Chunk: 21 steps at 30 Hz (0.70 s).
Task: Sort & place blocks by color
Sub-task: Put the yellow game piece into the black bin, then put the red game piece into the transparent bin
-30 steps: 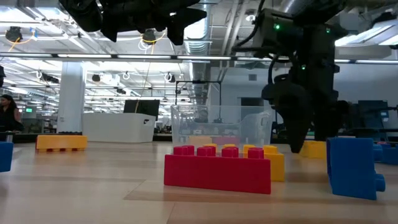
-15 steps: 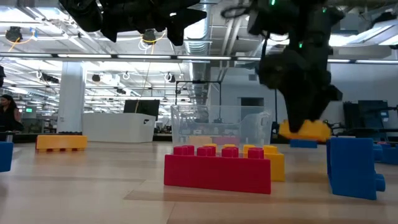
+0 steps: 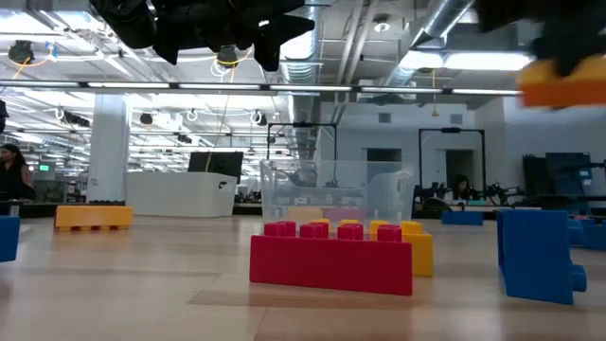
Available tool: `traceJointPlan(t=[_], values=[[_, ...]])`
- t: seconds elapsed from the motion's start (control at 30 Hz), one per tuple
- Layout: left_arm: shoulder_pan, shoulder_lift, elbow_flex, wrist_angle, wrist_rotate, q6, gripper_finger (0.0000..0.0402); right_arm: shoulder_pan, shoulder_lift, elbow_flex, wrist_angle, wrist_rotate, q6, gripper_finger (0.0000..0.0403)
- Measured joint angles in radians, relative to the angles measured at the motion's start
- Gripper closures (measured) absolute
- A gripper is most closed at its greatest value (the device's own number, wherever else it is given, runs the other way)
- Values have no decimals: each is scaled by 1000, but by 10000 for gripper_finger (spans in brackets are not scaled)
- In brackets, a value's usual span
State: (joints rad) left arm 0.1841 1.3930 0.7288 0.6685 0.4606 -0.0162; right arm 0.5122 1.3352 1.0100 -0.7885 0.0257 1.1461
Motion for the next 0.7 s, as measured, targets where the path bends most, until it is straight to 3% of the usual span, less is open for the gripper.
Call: traceJointPlan(t=[0.33,0.47,0.7], values=[[0,0,7,2,0,-1,191,317,64,0,-15,1,450,260],[-2,0,14,3,0,-3,191,359,116,0,-48,5,522,207],[-1,0,14,4,-1,36,191,350,169,0,-48,-88,532,114]])
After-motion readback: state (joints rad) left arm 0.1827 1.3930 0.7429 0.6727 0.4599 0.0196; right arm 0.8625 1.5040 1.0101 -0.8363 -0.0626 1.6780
